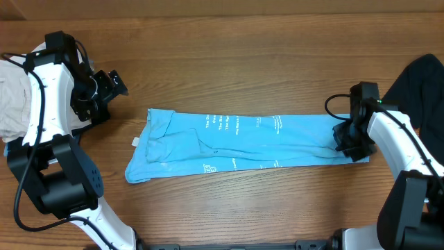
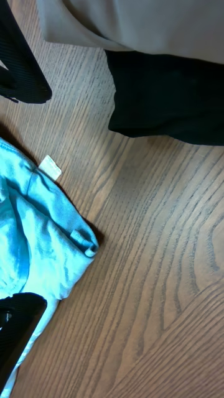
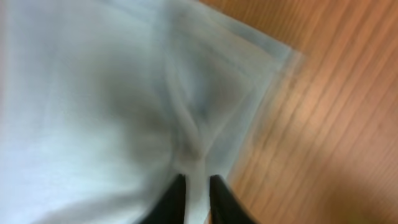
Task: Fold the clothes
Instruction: 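Press and tuck the strip's right end with the right gripper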
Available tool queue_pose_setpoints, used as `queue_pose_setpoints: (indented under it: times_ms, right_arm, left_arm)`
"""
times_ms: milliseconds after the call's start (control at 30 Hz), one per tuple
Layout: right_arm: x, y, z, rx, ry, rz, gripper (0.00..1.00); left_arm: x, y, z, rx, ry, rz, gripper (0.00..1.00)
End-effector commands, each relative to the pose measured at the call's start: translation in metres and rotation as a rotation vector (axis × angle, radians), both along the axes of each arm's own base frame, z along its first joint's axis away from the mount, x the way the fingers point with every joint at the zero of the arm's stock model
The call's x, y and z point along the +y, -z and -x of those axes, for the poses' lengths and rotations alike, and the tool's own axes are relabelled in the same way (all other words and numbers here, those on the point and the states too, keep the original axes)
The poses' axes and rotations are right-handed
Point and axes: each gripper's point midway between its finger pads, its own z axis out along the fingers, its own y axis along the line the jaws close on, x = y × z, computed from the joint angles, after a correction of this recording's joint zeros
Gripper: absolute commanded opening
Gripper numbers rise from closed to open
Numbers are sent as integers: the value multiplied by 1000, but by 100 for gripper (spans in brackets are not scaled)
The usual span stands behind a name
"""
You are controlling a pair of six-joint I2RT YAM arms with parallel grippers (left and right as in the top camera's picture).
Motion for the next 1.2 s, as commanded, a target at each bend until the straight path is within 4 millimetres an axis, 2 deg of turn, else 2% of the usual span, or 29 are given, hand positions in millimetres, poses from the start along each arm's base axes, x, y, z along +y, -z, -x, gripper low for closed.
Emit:
queue_pose_setpoints:
  times_ms: [0, 67, 200, 333, 433, 500, 600, 733, 867, 1000, 1033, 1100, 1167]
  right_arm:
    - [15, -9, -38, -153, -199, -73, 4]
    - [4, -10, -45, -171, -191, -7, 4]
    - [-15, -11, -43, -148, -175, 97, 4]
    - [-16, -1, -47, -137, -174, 103, 4]
    - [-17, 16, -42, -85, -174, 94, 4]
    - [-21, 17, -38, -61, -162, 113, 4]
    - [-45, 17, -23, -16, -76, 148, 4]
    - [-61, 18, -9, 18, -25, 134, 4]
    - [-79, 19, 28, 128, 62, 100, 4]
    - [-82, 17, 57, 225, 103, 64, 4]
    - [-82, 16, 56, 221, 94, 60, 4]
    - [-73, 5, 36, 148, -66, 12, 4]
    - [-43, -14, 1, -15, -280, -110, 4]
  left_arm:
    - [-2, 2, -1, 2, 3, 12, 100]
    - [-2, 2, -1, 2, 3, 12, 100]
    - [-2, 2, -1, 2, 3, 12, 100]
    - [-2, 2, -1, 2, 3, 12, 100]
    - [-2, 2, -1, 2, 3, 12, 100]
    - [-2, 2, -1, 2, 3, 12, 100]
    - [-2, 2, -1, 2, 4, 12, 100]
    - [-2, 2, -1, 2, 4, 12, 100]
    - [-2, 2, -1, 2, 4, 12, 100]
    - [-2, 2, -1, 2, 4, 12, 100]
    - [-2, 2, -1, 2, 3, 12, 100]
    - [-2, 2, -1, 2, 3, 12, 100]
    - [-2, 2, -1, 2, 4, 12, 100]
